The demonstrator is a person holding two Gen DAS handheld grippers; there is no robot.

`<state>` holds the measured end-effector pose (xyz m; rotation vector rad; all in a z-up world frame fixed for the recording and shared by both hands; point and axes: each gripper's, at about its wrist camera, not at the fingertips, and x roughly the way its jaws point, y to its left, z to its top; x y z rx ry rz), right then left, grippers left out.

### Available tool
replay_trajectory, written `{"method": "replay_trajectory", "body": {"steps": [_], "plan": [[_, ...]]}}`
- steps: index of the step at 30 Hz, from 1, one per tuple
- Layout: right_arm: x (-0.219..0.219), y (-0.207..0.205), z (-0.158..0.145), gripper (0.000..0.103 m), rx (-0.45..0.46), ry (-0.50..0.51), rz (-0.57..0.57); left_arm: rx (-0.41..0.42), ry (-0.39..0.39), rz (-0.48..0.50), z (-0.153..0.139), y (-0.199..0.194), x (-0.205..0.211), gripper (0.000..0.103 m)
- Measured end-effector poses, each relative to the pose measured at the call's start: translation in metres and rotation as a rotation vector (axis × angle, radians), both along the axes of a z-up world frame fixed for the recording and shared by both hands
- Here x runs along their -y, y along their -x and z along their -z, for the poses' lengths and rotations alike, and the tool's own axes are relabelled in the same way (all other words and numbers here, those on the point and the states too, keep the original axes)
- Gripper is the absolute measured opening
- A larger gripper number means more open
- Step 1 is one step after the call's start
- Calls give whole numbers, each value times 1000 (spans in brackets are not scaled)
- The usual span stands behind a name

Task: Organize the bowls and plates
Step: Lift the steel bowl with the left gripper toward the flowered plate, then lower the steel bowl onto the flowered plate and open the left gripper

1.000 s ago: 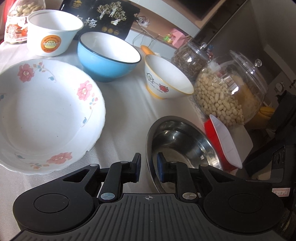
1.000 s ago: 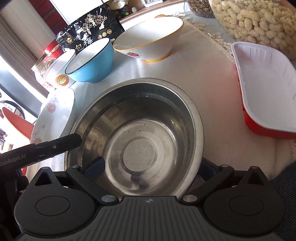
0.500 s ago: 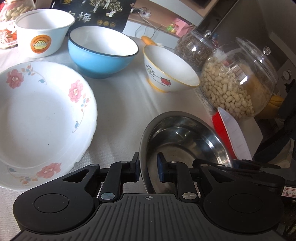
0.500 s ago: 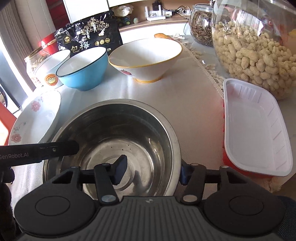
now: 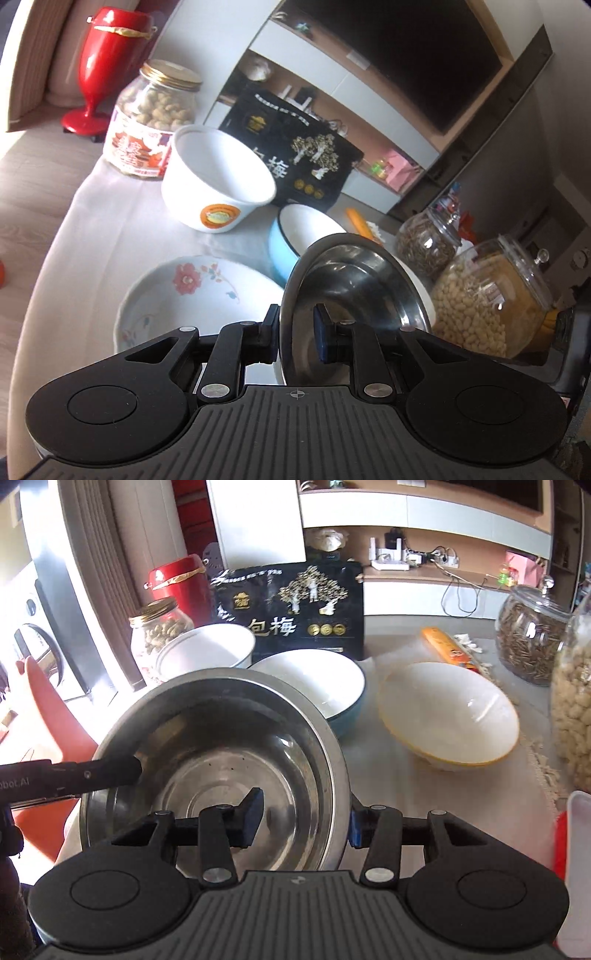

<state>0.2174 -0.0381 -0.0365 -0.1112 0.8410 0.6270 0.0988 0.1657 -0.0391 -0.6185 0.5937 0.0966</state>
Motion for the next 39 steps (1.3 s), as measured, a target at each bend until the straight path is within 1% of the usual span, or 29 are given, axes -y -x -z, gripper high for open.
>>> {"method": "replay_trajectory", "body": {"steps": [2, 6, 9, 10, 12, 15, 16, 17, 19, 20, 21, 24, 26, 28, 29, 30, 33, 35, 37, 39], "plan": [[-28, 2, 15, 46, -36, 19, -45, -22, -16, -56, 7, 4, -11, 21], [-58, 0, 31, 46, -76, 40, -87, -62, -24, -102, 21, 9, -27, 20], [-69, 3, 33, 46, -20, 74, -95, -67, -43, -103, 27, 10, -30, 20], [-71, 3, 33, 46, -11, 80, -97, -65, -43, -98, 27, 10, -32, 20], [-74, 3, 34, 46, 9, 87, -101, -50, -67, -106, 28, 11, -33, 20], [-77, 5, 34, 46, 52, 96, -114, -60, -145, -163, 30, 15, -36, 21], [-77, 6, 34, 46, 73, 96, -122, -68, -162, -179, 31, 17, -38, 25], [-76, 8, 33, 46, 89, 96, -120, -73, -160, -188, 33, 18, -42, 28], [-76, 6, 35, 47, 107, 106, -108, -74, -140, -192, 35, 19, -46, 30], [-75, 3, 37, 50, 102, 110, -94, -77, -129, -188, 37, 20, -48, 30], [-74, 1, 40, 53, 92, 111, -82, -82, -116, -184, 39, 19, -50, 31], [-68, -11, 51, 55, 6, 92, -38, -91, -30, -173, 49, 18, -58, 36], [-63, -18, 61, 55, -101, 43, -27, -82, 39, -167, 57, 19, -62, 37], [-61, -22, 67, 55, -204, -18, -43, -71, 87, -162, 63, 21, -65, 36], [-62, -21, 67, 54, -202, -35, -47, -65, 105, -157, 64, 21, -65, 32], [-65, -20, 67, 54, -216, -30, -61, -63, 120, -152, 64, 22, -65, 30], [-70, -13, 65, 54, -219, 4, -44, -83, 98, -166, 60, 26, -61, 30], [-68, -3, 64, 54, -234, 3, -67, -114, 94, -190, 54, 31, -58, 31], [-61, 7, 64, 53, -260, -7, -98, -146, 64, -207, 49, 39, -51, 32], [-56, 18, 64, 53, -265, -11, -119, -161, 47, -214, 48, 47, -43, 32]]}}
